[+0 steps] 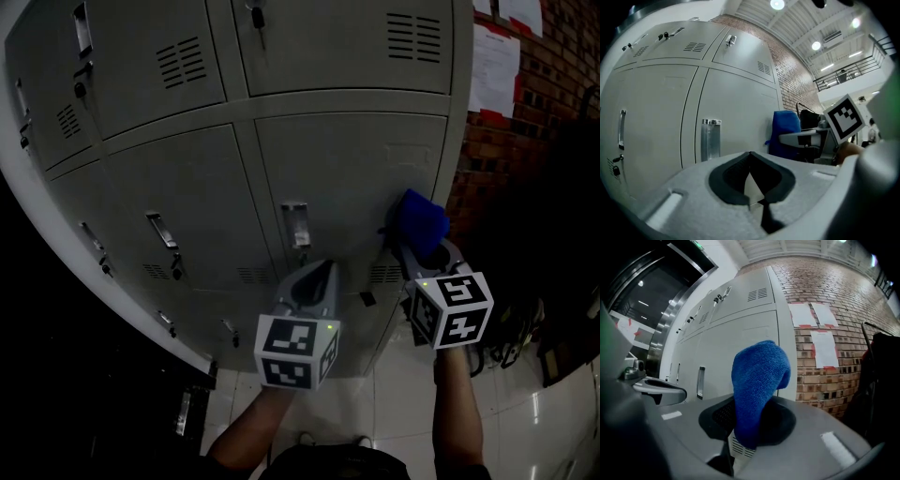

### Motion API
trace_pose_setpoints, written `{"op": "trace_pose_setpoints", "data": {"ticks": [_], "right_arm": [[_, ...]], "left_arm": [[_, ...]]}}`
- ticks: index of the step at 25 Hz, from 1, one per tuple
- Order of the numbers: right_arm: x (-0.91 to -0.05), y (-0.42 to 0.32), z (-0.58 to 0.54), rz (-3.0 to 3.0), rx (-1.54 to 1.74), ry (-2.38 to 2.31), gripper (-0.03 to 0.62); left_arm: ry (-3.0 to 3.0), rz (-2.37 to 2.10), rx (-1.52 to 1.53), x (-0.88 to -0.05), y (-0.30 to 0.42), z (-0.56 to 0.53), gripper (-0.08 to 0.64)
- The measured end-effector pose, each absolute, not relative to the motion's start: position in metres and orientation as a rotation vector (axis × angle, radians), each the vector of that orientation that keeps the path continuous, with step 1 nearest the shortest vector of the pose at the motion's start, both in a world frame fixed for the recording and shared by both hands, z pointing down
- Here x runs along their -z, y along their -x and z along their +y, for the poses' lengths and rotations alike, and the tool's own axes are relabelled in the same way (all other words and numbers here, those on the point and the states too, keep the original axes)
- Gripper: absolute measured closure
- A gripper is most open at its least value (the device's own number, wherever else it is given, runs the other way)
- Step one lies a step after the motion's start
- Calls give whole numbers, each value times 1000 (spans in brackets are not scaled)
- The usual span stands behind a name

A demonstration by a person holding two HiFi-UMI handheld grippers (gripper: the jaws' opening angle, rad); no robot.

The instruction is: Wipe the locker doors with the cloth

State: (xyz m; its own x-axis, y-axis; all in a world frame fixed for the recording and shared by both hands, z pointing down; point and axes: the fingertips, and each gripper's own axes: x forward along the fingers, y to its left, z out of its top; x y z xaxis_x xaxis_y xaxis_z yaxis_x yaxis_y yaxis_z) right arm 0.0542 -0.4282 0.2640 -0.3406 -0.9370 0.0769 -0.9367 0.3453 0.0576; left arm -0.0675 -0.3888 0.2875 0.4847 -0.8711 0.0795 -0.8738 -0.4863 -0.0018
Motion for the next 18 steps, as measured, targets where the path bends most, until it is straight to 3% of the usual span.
{"op": "trace_pose_setpoints", "data": {"ticks": [8,18], "right_arm": [[-263,-43,-421,-2531,17,-1724,511],[-296,79,-404,-2722,-1,-1369,512]], "left_arm": [[-2643,-1616,-125,-296,82,-387,557],[-2510,-1763,-141,-311,140,-383,557]]}}
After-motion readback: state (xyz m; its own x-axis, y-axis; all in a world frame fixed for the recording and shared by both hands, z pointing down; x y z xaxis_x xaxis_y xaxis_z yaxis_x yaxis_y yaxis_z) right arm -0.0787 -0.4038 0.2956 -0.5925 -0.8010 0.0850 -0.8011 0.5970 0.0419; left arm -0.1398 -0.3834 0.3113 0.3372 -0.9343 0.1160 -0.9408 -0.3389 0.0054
